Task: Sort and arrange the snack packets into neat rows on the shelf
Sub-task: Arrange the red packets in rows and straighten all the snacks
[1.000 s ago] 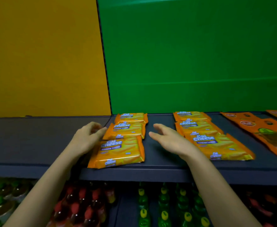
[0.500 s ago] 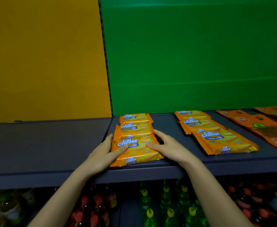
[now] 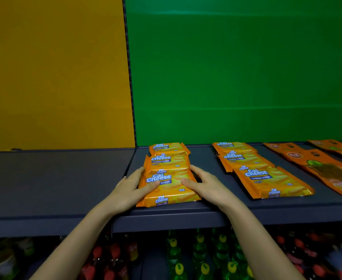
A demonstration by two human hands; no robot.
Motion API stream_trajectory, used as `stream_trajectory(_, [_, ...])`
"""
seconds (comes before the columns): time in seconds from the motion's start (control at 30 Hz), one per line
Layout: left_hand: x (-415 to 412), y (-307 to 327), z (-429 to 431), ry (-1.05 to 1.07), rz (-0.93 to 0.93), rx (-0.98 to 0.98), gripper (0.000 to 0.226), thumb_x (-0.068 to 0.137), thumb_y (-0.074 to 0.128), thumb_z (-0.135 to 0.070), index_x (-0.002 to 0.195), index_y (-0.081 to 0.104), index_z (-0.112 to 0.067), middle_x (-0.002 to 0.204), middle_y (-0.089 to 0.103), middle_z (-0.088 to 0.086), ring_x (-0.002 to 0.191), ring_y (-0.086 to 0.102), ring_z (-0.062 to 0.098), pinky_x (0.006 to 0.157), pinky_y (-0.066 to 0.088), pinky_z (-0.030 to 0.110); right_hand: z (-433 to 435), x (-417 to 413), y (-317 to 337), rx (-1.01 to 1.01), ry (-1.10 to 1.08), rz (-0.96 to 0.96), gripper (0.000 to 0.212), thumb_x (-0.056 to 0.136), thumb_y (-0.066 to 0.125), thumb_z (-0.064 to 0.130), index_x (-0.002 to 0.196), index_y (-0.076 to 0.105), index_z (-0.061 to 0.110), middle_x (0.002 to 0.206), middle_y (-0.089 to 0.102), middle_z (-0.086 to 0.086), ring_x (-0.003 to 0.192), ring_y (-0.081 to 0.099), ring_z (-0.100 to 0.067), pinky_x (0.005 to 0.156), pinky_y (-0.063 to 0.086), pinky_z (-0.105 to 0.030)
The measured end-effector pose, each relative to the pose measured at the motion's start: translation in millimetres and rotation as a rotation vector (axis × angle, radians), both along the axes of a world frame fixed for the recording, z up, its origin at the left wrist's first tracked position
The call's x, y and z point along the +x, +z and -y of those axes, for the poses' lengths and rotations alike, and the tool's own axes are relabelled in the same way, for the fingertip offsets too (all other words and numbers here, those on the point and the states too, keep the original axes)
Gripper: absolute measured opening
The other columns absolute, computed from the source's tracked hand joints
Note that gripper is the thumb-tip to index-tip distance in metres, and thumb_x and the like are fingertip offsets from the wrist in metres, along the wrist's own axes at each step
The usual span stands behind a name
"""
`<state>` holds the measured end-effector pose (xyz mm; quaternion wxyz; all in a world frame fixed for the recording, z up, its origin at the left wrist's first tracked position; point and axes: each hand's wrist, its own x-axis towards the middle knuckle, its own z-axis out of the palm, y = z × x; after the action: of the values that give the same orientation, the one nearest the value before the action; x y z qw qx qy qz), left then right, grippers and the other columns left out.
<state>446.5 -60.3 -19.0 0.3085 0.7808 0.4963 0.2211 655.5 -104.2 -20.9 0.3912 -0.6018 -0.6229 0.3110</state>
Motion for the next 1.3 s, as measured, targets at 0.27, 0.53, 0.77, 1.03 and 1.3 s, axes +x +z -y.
stream_trajectory(0.27, [4.8, 0.5, -14.1, 0.076, 0.198, -0.049, 0.082, 0.082, 0.055, -0.053, 0.147, 0.019, -0.018, 0.152, 0.028, 0.000, 0.131, 0.039, 0.016, 0.105, 0.035, 0.032, -17.8, 5.8, 4.4, -0.013, -0.075, -0.008, 0.054, 0.089, 0.057, 0.036, 0.138, 0.041, 0.019, 0.138, 0.047, -0.003, 0.123, 0.050, -0.019, 0.105, 0.041, -0.037])
stream_trajectory(0.53, [36.0, 25.3, -67.3, 0.256, 0.422, -0.246, 0.074, 0.091, 0.048, -0.045, 0.148, 0.015, -0.011, 0.151, 0.031, 0.011, 0.133, 0.039, 0.028, 0.104, 0.034, 0.038, -81.2, 3.5, 20.7, 0.077, -0.204, 0.052, 0.049, 0.093, 0.053, 0.023, 0.136, 0.042, 0.004, 0.137, 0.047, -0.011, 0.133, 0.040, -0.026, 0.103, 0.032, -0.029])
stream_trajectory(0.77, [54.1, 20.3, -87.5, 0.287, 0.573, -0.295, 0.061, 0.097, 0.043, -0.028, 0.148, 0.015, -0.011, 0.147, 0.037, 0.013, 0.101, 0.056, 0.023, 0.074, 0.043, 0.032, -114.0, 13.3, 7.0, 0.059, -0.289, 0.003, 0.057, 0.093, 0.052, 0.032, 0.143, 0.035, 0.009, 0.148, 0.039, -0.010, 0.136, 0.037, -0.025, 0.109, 0.029, -0.032])
stream_trajectory(1.03, [62.6, 16.8, -95.2, 0.218, 0.604, -0.277, 0.046, 0.099, 0.040, -0.016, 0.142, 0.028, -0.006, 0.132, 0.050, 0.015, 0.068, 0.054, 0.007, 0.058, 0.045, 0.020, -131.1, 15.6, -1.3, 0.065, -0.316, 0.024, 0.046, 0.092, 0.052, 0.025, 0.136, 0.046, 0.011, 0.138, 0.052, -0.010, 0.128, 0.046, -0.025, 0.104, 0.035, -0.031])
stream_trajectory(1.3, [61.9, 13.5, -99.1, 0.204, 0.580, -0.260, 0.045, 0.099, 0.039, -0.018, 0.142, 0.028, -0.007, 0.123, 0.052, 0.011, 0.070, 0.055, 0.006, 0.055, 0.046, 0.019, -134.0, 16.1, -6.3, 0.097, -0.339, 0.032, 0.043, 0.091, 0.055, 0.025, 0.131, 0.052, 0.010, 0.132, 0.056, -0.009, 0.122, 0.052, -0.025, 0.103, 0.039, -0.034])
